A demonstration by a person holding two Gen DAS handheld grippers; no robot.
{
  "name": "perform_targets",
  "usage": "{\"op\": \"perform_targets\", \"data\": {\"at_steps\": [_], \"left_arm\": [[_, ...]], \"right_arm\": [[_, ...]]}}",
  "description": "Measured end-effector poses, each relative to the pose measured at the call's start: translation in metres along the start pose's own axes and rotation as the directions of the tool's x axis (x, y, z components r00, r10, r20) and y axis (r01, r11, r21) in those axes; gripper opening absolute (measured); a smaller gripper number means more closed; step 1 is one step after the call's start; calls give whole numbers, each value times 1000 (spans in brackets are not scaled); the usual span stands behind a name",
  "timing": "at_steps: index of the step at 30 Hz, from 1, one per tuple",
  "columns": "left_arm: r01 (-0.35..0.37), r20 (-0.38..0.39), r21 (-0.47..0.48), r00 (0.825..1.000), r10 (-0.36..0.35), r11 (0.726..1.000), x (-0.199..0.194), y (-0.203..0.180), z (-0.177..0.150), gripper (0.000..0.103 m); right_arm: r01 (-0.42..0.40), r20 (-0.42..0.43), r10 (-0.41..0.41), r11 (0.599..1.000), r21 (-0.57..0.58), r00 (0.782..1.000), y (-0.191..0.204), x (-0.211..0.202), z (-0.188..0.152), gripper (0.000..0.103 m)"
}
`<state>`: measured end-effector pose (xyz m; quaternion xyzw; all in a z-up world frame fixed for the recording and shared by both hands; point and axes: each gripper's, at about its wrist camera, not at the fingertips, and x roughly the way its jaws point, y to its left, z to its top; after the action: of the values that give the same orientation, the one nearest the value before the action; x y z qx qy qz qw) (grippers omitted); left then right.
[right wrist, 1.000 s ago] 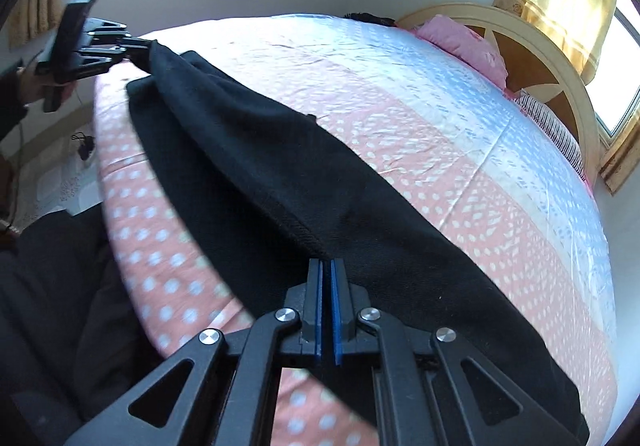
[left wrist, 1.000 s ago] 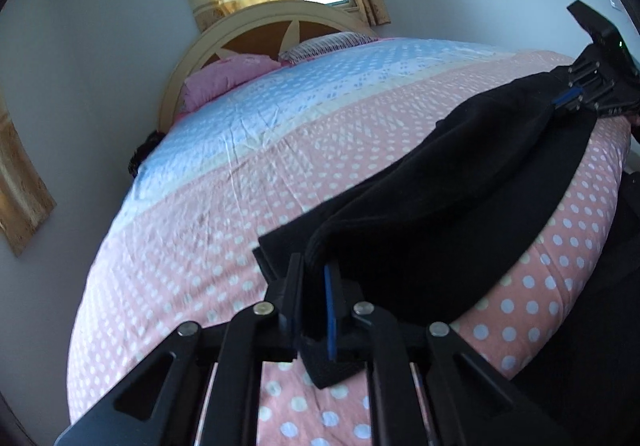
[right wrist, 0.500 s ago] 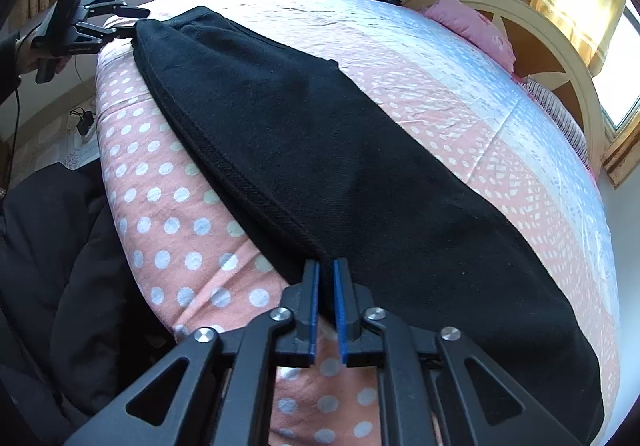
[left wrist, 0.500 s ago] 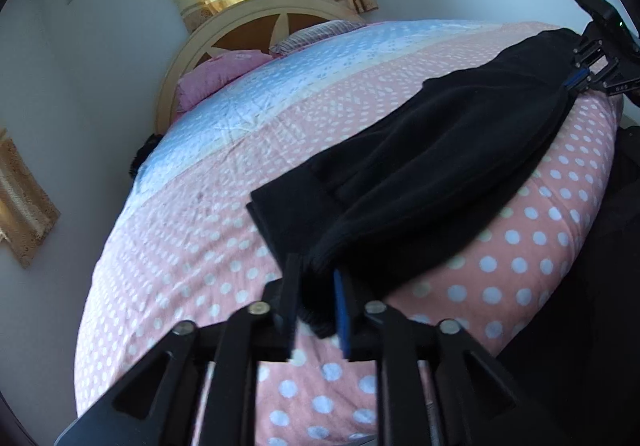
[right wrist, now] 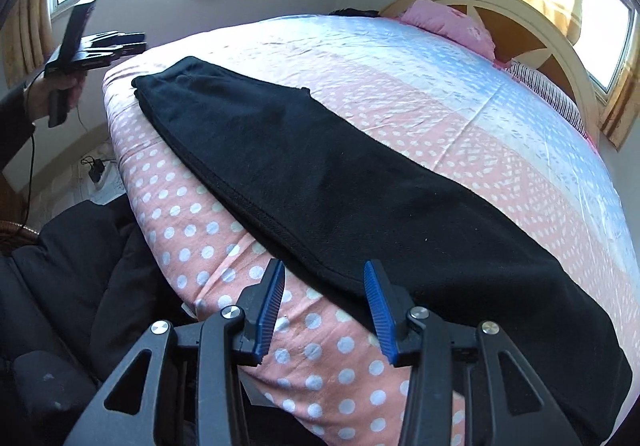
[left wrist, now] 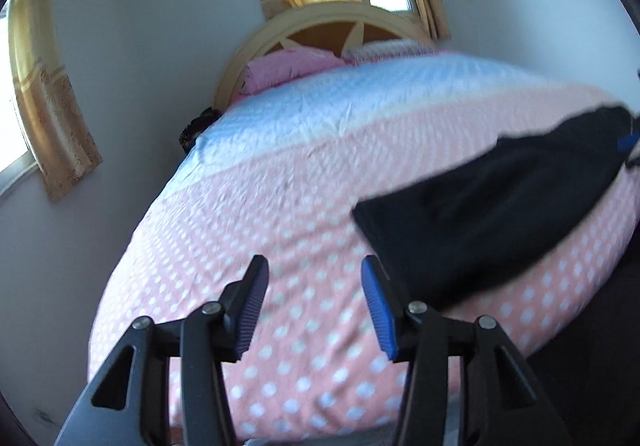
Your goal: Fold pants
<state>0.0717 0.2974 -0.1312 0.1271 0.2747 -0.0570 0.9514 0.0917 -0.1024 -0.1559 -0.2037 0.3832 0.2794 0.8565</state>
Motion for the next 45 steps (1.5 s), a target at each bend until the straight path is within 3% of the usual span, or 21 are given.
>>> {"op": "perform_targets", "data": {"at_steps": [2,5,11,12,16,20,24,26,30,33,34,35,36,39,42,44,45], "left_arm": [[59,32,-31,998,-58,998,5,-11,14,55],[110,8,-30,994,-109,994,29,-36,29,55],[85,-146,72,986,-74,994,85,-74,14,57],[77,-112,77,991,-68,994,82,-76,9,58],[101,-101,-41,989,-105,994,72,-61,12,60],[79,-32,-22,996,-80,997,51,-74,31,61],[138,48,12,989,-138,990,35,-105,58,74],[183,58,59,981,-186,981,35,-131,73,74],[312,39,136,947,-320,940,44,-192,92,74],[413,16,169,907,-421,895,51,-234,103,74],[433,11,182,897,-442,883,50,-248,106,74],[452,5,194,887,-462,870,50,-263,109,74],[476,-5,206,874,-485,855,51,-277,112,72],[527,-27,238,843,-537,816,49,-311,118,70],[568,-47,287,813,-581,771,43,-345,122,70],[577,-63,310,805,-589,755,42,-359,121,70],[581,-71,316,803,-592,750,42,-364,119,70]], "right_arm": [[5,4,-5,1000,-5,1000,4,0,-1,43],[0,7,0,1000,-3,1000,2,-1,-5,43],[-10,22,9,997,80,1000,-21,-7,-18,43],[-19,26,17,995,102,1000,-26,-8,-18,43],[-39,78,27,986,162,997,-43,-16,-7,43],[8,97,-28,980,198,995,-60,-28,-3,43],[83,89,-115,950,302,989,-95,-45,-23,43],[108,85,-153,910,400,985,-120,-57,-42,43],[156,68,-246,781,605,967,-171,-83,-86,43],[178,43,-314,641,747,949,-208,-102,-123,43],[181,29,-338,570,801,941,-222,-110,-140,43],[176,26,-348,536,826,937,-228,-114,-150,43],[164,23,-365,474,865,931,-239,-121,-167,43],[170,-6,-408,369,914,913,-256,-133,-195,43],[156,-10,-412,323,933,911,-263,-138,-207,43],[121,22,-386,344,931,922,-259,-136,-205,43],[90,52,-354,372,924,934,-254,-134,-201,43]]}}
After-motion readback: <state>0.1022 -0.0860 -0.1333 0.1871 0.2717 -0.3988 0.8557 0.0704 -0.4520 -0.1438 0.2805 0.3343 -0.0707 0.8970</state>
